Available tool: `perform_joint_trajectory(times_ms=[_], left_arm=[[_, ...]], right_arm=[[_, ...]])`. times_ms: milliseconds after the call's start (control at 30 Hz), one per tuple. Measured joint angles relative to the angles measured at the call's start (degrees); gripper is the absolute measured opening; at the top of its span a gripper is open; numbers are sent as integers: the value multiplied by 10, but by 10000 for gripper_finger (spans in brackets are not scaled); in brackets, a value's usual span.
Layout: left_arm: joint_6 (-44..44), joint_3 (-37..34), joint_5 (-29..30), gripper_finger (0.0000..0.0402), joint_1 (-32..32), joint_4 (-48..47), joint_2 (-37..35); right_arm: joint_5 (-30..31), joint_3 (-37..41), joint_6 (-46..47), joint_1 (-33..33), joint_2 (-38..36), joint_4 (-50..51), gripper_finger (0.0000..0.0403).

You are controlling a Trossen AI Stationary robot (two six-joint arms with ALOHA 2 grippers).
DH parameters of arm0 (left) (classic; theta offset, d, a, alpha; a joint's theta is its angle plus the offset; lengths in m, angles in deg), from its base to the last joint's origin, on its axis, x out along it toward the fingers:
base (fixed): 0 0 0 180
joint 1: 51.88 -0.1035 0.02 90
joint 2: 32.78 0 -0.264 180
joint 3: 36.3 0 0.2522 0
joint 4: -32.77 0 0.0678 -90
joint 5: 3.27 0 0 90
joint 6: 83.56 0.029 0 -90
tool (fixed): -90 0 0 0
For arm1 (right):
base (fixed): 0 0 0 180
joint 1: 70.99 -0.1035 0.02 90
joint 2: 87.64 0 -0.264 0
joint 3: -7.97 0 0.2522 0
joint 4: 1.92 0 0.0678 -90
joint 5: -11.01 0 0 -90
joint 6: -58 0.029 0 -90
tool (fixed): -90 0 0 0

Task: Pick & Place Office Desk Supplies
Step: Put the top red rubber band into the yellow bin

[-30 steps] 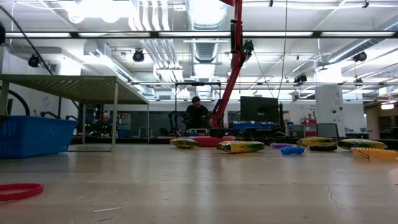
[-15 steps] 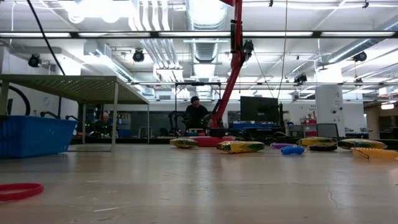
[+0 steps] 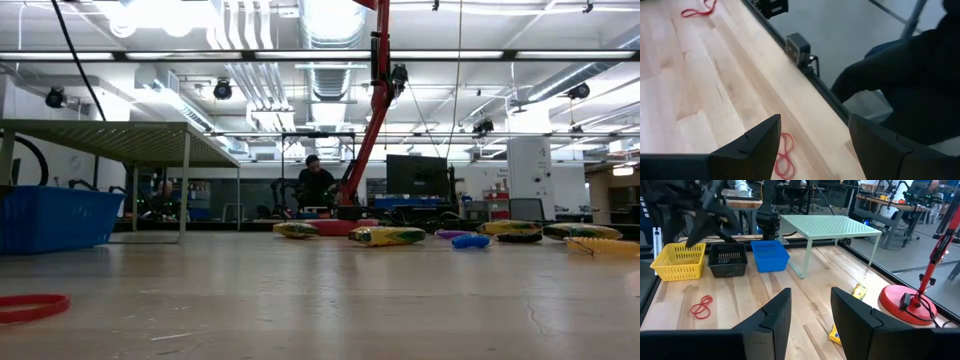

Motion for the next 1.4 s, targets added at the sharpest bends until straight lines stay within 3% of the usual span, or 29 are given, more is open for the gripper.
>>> perform_joint_trajectory(times_ms=[267,500,767,1400], left_arm=[[0,1,-2,240,-15,30,74],[-70,1,-2,240,-39,43,147],[-77,4,-5,238,-53,58,226],[-80,0,-7,204,-52,51,235]], right_arm=[[0,0,0,0,0,0,126],[0,0,0,0,0,0,130],[0,0,0,0,0,0,132],[0,0,0,0,0,0,134]])
